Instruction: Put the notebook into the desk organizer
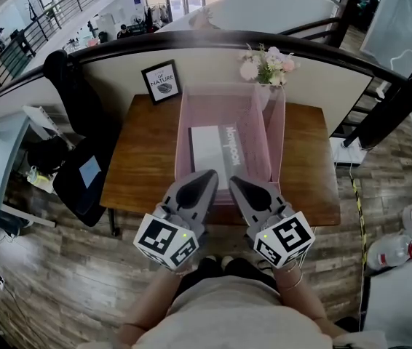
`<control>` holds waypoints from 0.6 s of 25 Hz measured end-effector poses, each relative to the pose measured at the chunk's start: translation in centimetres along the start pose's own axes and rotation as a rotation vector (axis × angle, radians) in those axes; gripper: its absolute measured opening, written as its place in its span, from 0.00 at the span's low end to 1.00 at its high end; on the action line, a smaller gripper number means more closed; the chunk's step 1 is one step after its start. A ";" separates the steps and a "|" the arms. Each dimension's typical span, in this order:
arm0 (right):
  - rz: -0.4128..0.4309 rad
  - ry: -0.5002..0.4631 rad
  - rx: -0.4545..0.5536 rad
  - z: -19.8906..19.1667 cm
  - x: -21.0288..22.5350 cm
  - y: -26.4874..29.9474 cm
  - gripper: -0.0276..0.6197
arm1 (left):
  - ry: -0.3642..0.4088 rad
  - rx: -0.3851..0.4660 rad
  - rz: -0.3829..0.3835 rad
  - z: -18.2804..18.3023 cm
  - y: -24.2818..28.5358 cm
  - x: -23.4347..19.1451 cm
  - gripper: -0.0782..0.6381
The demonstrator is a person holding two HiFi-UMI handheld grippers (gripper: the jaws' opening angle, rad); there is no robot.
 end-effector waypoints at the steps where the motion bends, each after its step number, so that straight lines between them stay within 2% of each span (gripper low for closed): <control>1: 0.003 0.001 0.005 0.1 0.0 0.0 0.06 | 0.025 -0.002 -0.004 0.1 0.1 0.1 0.13; 7: 0.025 -0.016 0.008 0.4 -0.2 0.2 0.06 | 0.199 0.011 -0.052 1.0 0.5 1.2 0.13; 15: 0.025 -0.016 0.005 -0.2 0.0 0.2 0.06 | 0.213 -0.015 -0.079 1.0 0.7 1.8 0.13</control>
Point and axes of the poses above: the fingertips, and each gripper's own axes: y forward along the fingers, x to its right, z out of its top, the point moved 4 cm from there along -y, backward along the fingers, and after that the axes turned 10 degrees about x, right-handed, at the moved point
